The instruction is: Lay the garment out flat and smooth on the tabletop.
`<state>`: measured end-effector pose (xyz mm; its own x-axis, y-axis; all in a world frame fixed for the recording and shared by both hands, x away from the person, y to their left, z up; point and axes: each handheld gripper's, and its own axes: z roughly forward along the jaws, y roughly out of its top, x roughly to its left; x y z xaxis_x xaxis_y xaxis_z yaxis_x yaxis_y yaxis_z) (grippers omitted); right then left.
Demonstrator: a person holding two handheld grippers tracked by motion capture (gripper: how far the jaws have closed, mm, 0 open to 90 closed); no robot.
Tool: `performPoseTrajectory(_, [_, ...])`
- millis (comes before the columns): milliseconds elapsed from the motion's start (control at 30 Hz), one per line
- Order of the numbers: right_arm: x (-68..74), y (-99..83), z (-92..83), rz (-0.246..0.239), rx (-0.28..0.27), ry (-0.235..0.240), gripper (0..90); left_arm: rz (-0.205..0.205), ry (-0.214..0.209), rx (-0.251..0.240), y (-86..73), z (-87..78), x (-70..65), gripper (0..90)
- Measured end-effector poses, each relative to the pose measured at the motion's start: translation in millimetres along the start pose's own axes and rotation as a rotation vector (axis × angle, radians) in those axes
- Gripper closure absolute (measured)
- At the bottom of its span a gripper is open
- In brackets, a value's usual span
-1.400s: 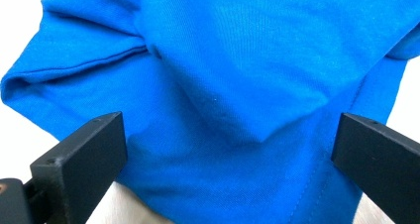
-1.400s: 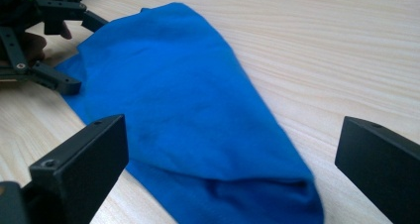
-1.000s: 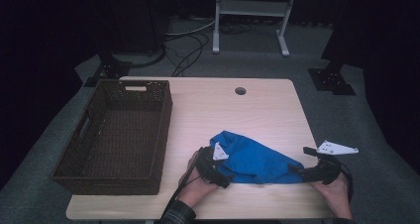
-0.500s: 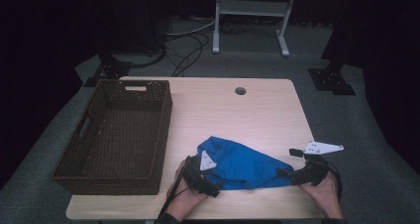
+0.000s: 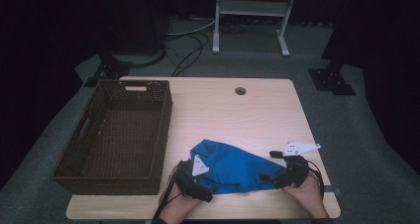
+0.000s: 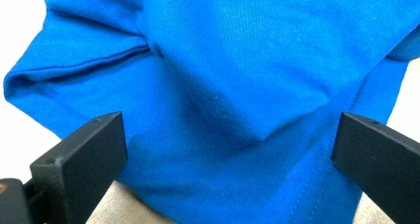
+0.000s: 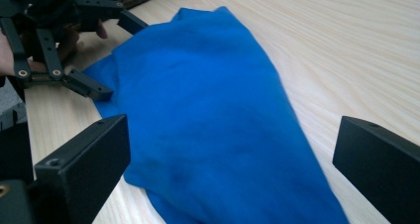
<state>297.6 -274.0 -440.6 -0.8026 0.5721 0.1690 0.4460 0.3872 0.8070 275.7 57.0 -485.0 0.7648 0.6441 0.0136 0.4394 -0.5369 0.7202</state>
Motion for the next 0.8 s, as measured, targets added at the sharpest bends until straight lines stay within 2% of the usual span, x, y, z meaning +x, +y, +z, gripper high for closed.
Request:
performPoseTrajectory(133, [8.5, 5.2, 11.6, -0.030, 0.002, 0.021, 0.6, 0.014, -0.013, -0.003, -0.6, -0.5, 1.5, 0.5])
performPoseTrajectory(300, [14.4, 9.6, 22.9, -0.042, 0.004, 0.054, 0.6, 0.044, -0.044, -0.002, -2.2, -2.3, 4.7, 0.4])
performPoseTrajectory(633, [28.6, 24.4, 42.1, -0.090, 0.004, 0.089, 0.6, 0.042, -0.049, -0.005, -2.9, -2.8, 4.6, 0.3])
performPoseTrajectory(800, [36.5, 30.4, 57.3, -0.121, 0.018, 0.116, 0.6, 0.063, -0.070, -0.002, -4.0, -4.1, 7.7, 0.4])
